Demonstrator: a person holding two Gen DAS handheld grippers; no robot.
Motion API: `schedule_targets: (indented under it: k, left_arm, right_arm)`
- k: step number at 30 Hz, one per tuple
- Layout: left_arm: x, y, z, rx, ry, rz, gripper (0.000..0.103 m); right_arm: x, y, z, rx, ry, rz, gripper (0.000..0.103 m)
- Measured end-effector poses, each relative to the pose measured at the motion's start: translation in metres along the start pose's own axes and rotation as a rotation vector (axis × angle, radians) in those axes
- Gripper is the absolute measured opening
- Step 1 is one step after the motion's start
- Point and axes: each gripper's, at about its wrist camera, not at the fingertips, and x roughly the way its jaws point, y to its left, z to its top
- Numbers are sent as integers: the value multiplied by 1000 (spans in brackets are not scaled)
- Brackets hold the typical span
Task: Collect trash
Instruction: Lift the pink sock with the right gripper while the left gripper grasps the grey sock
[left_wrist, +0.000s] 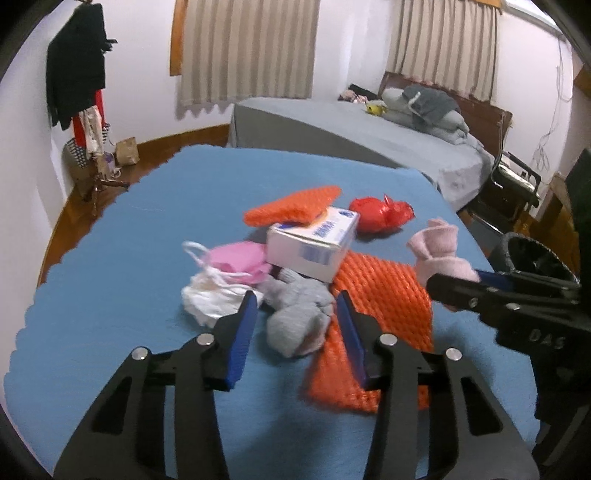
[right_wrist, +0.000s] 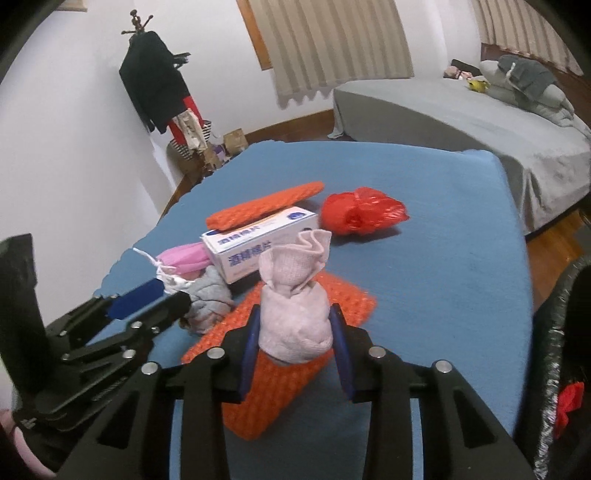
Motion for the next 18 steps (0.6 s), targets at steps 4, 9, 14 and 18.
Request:
schedule_targets:
  k: [4, 9, 14, 18]
  left_arm:
    - [18, -7, -5, 9, 44, 17, 40]
    - [29, 0, -5, -17, 60, 31, 42]
    - [30, -2, -3, -5, 56, 32, 35]
    - [16, -4, 0, -11, 25, 26, 34]
  right_arm:
    - [-5, -11, -3, 10, 4, -7, 36]
    - [-7, -18, -7, 21, 10, -13, 36]
    - [-10, -18, -6, 27, 9, -16, 36]
    - [-21, -18, -5, 21, -10, -20, 36]
